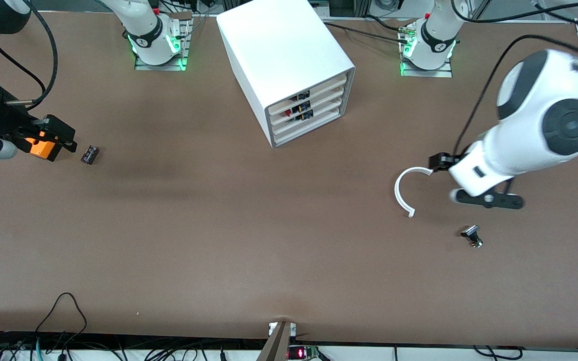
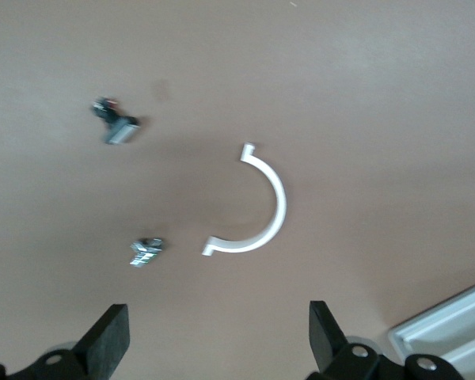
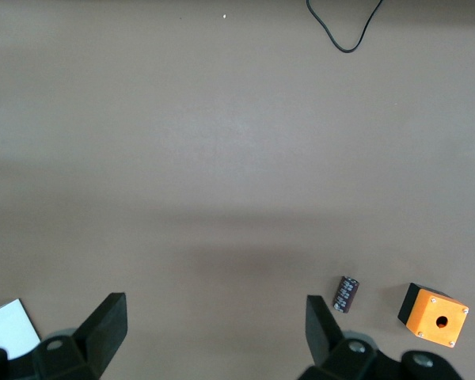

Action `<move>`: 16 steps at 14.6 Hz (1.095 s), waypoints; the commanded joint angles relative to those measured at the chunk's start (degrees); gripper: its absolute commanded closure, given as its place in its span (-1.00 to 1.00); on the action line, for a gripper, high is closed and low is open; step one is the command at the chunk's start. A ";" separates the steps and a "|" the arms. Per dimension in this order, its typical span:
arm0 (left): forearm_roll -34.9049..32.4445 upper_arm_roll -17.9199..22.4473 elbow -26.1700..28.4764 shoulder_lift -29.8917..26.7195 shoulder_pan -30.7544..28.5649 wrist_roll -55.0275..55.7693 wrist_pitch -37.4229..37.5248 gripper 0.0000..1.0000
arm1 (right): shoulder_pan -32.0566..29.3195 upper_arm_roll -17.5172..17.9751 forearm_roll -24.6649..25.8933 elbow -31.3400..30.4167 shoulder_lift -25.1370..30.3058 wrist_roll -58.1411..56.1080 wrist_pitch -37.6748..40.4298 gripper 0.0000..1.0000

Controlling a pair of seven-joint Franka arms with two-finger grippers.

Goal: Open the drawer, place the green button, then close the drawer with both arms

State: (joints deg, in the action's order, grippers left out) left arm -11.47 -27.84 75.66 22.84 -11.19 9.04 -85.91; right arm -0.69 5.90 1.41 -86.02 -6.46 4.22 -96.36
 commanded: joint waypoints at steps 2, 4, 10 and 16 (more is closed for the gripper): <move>8.02 14.61 7.02 -11.91 5.12 -7.02 -4.33 -1.00 | -0.72 0.77 0.35 0.77 0.05 0.17 0.91 -0.99; 8.30 17.11 14.13 -17.80 6.18 -10.95 -8.89 -1.00 | -0.72 0.78 0.35 0.77 0.05 0.26 0.91 -0.99; 10.23 26.25 22.43 -23.45 10.93 -10.62 -12.20 -1.00 | -0.63 0.78 0.26 0.77 0.05 0.43 0.82 -0.99; 10.15 29.86 21.12 -23.55 14.09 -9.30 -7.35 -1.00 | -0.63 0.86 0.26 0.77 0.05 0.52 0.82 -0.99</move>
State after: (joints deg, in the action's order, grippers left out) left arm -2.27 0.74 96.47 0.17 1.45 -0.44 -94.79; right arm -0.69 5.95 1.41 -86.02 -6.46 4.23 -96.36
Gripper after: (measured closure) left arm 0.000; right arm 0.000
